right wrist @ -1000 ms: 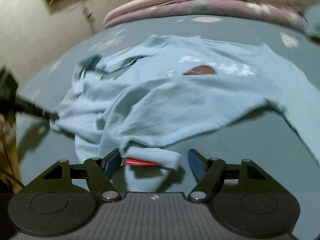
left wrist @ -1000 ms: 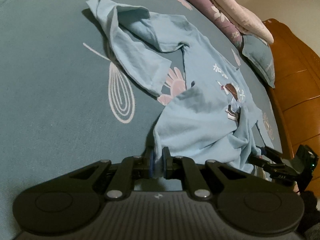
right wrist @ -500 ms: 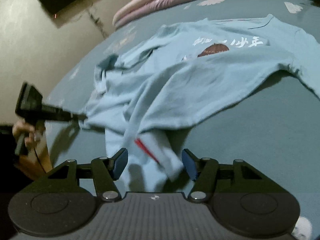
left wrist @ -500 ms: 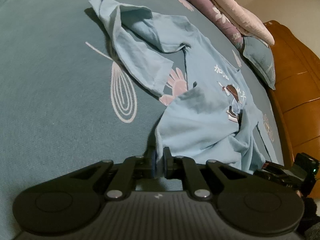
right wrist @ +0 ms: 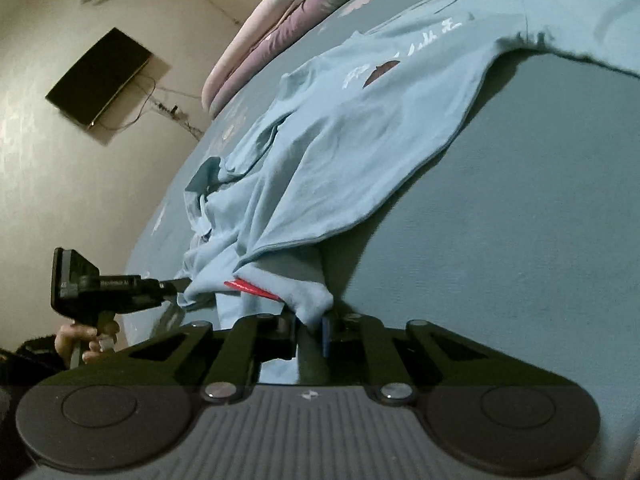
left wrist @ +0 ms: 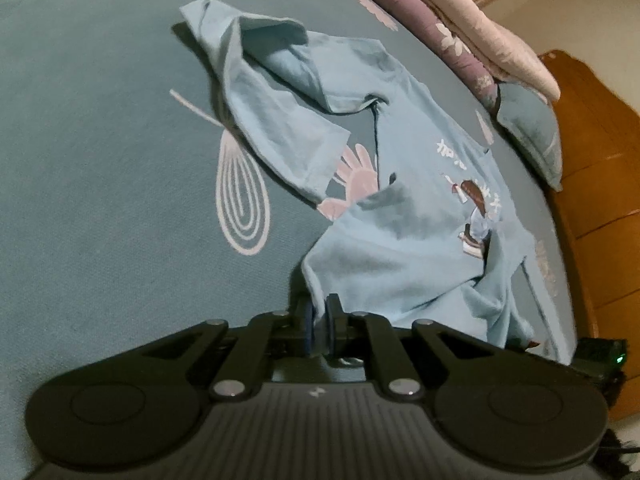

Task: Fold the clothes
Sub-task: 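Grasp the hem with the right gripper while the left gripper holds the hem, then lift the hem with both grippers and pull it to straighten the shirt body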

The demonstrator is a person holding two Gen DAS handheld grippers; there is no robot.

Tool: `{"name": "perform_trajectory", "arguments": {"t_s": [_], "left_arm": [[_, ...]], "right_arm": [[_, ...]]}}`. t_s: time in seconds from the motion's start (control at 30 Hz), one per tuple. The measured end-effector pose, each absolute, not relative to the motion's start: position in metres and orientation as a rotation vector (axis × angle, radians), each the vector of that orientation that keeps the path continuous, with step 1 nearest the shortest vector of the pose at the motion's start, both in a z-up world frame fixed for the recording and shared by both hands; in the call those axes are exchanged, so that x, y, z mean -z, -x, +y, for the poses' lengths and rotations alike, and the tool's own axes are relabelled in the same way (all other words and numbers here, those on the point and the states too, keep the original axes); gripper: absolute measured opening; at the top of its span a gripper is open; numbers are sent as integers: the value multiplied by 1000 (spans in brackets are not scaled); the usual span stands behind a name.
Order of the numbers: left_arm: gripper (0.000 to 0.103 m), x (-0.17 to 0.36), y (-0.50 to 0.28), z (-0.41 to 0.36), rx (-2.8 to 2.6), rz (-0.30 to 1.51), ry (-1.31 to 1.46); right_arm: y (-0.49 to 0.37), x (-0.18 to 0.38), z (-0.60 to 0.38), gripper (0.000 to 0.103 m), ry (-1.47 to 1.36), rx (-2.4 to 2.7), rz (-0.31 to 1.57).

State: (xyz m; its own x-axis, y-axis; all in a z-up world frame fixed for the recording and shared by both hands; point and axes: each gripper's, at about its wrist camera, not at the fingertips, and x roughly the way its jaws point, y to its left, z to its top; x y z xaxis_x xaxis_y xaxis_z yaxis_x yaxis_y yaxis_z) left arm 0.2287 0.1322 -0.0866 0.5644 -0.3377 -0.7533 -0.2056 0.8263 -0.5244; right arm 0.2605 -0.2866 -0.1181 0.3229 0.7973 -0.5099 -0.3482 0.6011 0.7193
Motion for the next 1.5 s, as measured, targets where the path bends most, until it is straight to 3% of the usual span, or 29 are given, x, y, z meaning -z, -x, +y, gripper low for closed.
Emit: {"name": "perform_trajectory", "arguments": {"t_s": [0.33,0.7,1.3,1.43,1.5], "left_arm": [[4,47,-192,106,138,917,586],[3,-17,-138,98,191,856,600],[3,50,-110,115,148,1120,603],[3,45,-118,124,160,1119,570],[4,47,-125,128,164,1121,580]], "right_arm": [[-228,72,-332,11,-638,-771,910],[-201,37,-353,11,-615,-812,1065],[-155,96,-371,15,-594,-551,1347],[-151,98,-373,34,-640,-541,1325],[-150,101,-373,34,-659,-540,1306]]}}
